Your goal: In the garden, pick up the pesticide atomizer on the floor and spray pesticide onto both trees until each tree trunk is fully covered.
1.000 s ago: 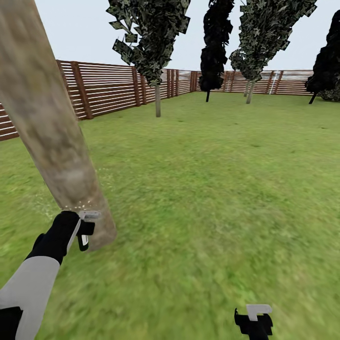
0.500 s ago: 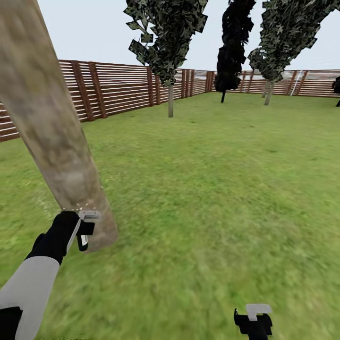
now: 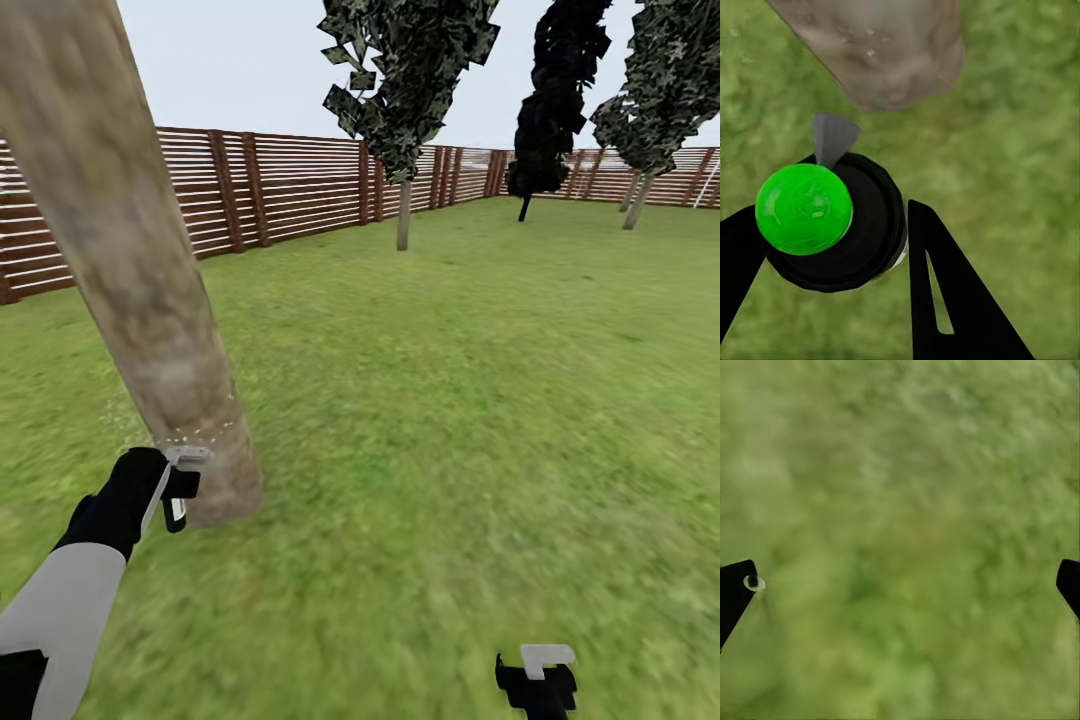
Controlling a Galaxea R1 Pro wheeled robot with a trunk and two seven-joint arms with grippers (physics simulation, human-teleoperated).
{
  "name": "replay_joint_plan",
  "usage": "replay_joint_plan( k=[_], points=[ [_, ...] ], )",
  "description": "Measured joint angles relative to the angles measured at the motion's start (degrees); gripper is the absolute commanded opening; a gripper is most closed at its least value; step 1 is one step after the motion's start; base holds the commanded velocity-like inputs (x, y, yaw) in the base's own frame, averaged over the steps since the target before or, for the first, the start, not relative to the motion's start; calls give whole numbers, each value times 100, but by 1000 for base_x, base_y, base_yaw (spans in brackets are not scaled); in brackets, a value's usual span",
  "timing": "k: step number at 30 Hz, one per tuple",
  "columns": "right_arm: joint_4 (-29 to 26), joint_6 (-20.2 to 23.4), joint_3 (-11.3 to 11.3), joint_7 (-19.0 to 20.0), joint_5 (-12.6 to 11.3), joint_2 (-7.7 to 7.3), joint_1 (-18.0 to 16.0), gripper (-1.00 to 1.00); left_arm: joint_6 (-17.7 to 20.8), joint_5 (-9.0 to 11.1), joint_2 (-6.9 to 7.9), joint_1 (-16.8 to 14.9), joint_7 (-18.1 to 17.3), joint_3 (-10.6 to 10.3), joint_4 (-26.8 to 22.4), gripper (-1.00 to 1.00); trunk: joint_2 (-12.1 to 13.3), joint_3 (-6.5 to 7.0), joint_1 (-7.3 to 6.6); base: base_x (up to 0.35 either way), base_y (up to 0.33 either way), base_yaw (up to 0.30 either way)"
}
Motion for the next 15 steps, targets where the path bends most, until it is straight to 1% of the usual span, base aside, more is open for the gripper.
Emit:
replay_joint_plan(
  k=[4, 9, 12, 13, 14, 15],
  points=[
    [0, 0, 0, 0, 0, -1, 0, 100, -1, 1, -9, 0, 0, -5, 1, -100, 0, 0, 0, 221, -203, 19],
    [-1, 0, 0, 0, 0, 0, 0, 100, -2, -4, -3, -3, 2, 1, 1, -100, 0, 0, 1, 132, -248, 8],
    [0, 0, 0, 0, 0, 0, 0, 100, -1, -11, 12, 2, 2, 2, 6, -100, 0, 0, 2, 99, -262, 196],
    [0, 0, 0, 0, 0, 0, 0, 100, -2, -26, 32, 20, 1, 39, 8, -100, 0, 0, 2, 82, -267, 266],
    [0, 0, 0, 0, 0, 0, 0, 100, -4, -37, 52, 41, 4, 129, 11, -100, 0, 0, 2, 45, -269, 271],
    [0, 0, 0, 0, 0, 0, 0, 100, -10, -52, 74, 61, 2, 284, 23, -100, 0, 0, 2, 23, -271, 274]
  ],
)
